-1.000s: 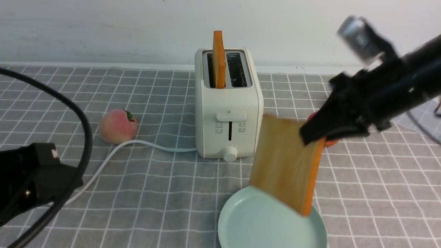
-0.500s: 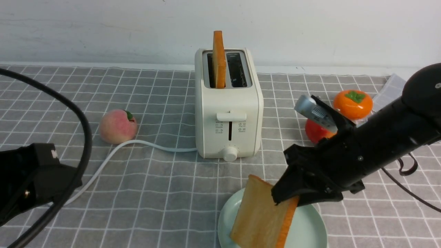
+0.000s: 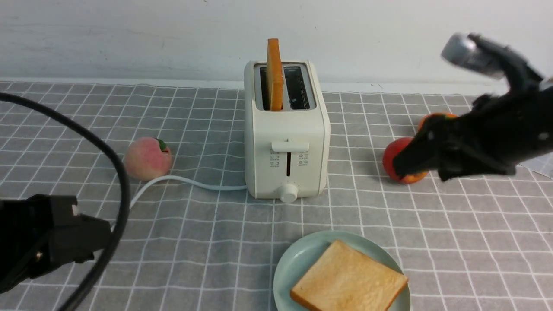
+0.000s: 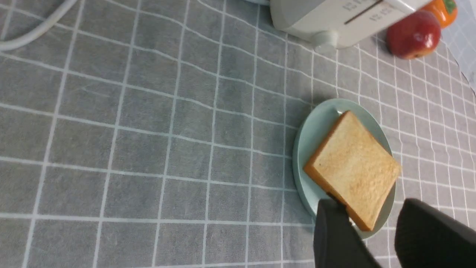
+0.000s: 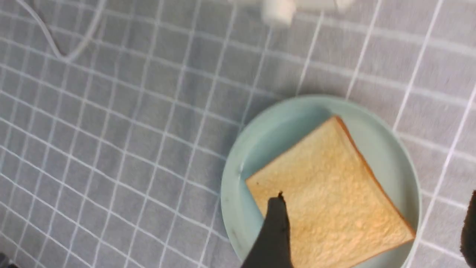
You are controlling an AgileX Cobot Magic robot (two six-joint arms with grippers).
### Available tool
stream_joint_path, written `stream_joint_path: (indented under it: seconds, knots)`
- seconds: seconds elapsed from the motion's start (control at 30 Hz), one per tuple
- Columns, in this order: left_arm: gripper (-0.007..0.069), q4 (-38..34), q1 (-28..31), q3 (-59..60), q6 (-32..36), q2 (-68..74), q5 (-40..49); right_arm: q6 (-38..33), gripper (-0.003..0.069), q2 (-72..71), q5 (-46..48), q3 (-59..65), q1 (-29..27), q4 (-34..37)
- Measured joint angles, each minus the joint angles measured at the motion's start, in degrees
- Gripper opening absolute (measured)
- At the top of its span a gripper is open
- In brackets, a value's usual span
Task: Take toasted bread from bread machine on grey coffee table place on plate.
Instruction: 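Reach for a toast slice standing in the toaster with the left gripper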
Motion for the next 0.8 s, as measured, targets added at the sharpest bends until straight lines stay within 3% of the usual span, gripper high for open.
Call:
stream_joint_path:
  seconds: [0.1,0.3,0.5,0.67,0.77,0.8]
  knots:
    - [0.0258,-4.43,0.00,-0.18,9.43,0.78,-5.87,-0.07,0.0536,-6.44,1.65,-1.07,0.00,0.57]
    - [0.0350,-6.94,-1.67,-9.12,15.40,10.90,-8.24,-0.07,0.0476,-10.86,8.42,-1.07,0.00,-0.73]
    - [0.0395,-4.04,-12.70,-25.93,17.84,27.66,-1.08,-0.07,0.0472,-11.26,10.21,-1.07,0.00,1.27]
    - [0.0396,3.92,-16.49,-38.85,11.02,38.94,-1.51,-0.07,0.0472,-11.26,12.58,-1.07,0.00,2.21]
    - [0.0396,10.57,-16.74,-50.85,0.18,48.69,-3.07,-0.07,0.0472,-11.31,13.89,-1.07,0.00,2.35]
    - [0.0396,11.24,-16.74,-51.40,-0.28,49.73,-3.13,-0.07,0.0472,-11.30,13.96,-1.07,0.00,2.35]
